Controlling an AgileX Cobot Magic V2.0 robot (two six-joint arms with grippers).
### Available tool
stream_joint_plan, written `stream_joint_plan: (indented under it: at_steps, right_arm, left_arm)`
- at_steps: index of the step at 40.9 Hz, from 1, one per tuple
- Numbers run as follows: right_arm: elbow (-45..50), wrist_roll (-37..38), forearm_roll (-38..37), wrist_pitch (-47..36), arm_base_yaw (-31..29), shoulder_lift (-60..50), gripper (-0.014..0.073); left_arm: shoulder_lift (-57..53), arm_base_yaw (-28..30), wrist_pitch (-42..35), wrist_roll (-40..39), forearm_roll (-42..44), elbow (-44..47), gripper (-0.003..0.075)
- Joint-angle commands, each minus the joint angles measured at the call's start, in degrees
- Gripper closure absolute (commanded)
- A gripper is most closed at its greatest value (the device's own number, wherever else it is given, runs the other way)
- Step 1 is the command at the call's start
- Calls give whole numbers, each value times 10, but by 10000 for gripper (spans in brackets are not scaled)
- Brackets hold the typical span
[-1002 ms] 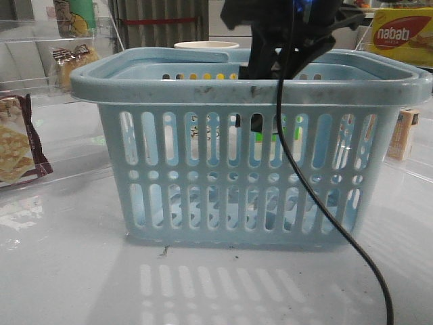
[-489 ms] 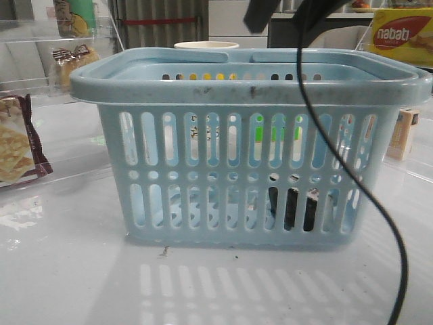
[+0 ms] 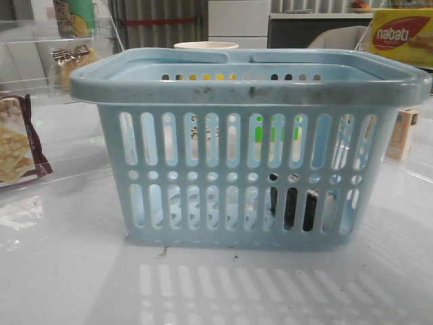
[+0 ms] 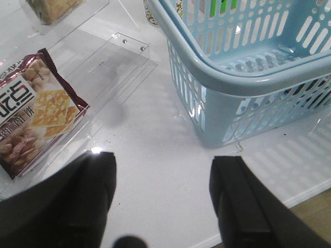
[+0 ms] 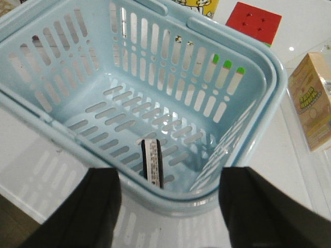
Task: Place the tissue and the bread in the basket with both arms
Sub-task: 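Open the right gripper and withdraw it from the basket, then reach the left gripper to the wrapped bread bun on the shelf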
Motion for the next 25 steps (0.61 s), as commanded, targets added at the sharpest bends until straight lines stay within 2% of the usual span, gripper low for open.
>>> stream_joint_plan:
  at_steps: [1,8,16,18,23,25]
  right_arm:
    - [34,-6,-9,-43,-1,-72,76]
    - [106,-6,-9,-42,-1,-168,76]
    - [136,-6,-9,-5,-1,-211,76]
    - [138,-6,-9,2,-1,-212,76]
    - [139,-6,-9,15,-1,-212,76]
    - [139,-6,-9,15,-1,-212,76]
  left_arm:
    - [3,-4,-45,0,-4,-17,267]
    - [3,-4,-52,0,-4,-17,267]
    - [13,-4,-71,0,-4,-18,254]
    - [27,-4,-73,0,2,-21,216]
    - [88,-4,-85,0,17,-47,60]
    - [116,-4,-85,0,26,-61,37]
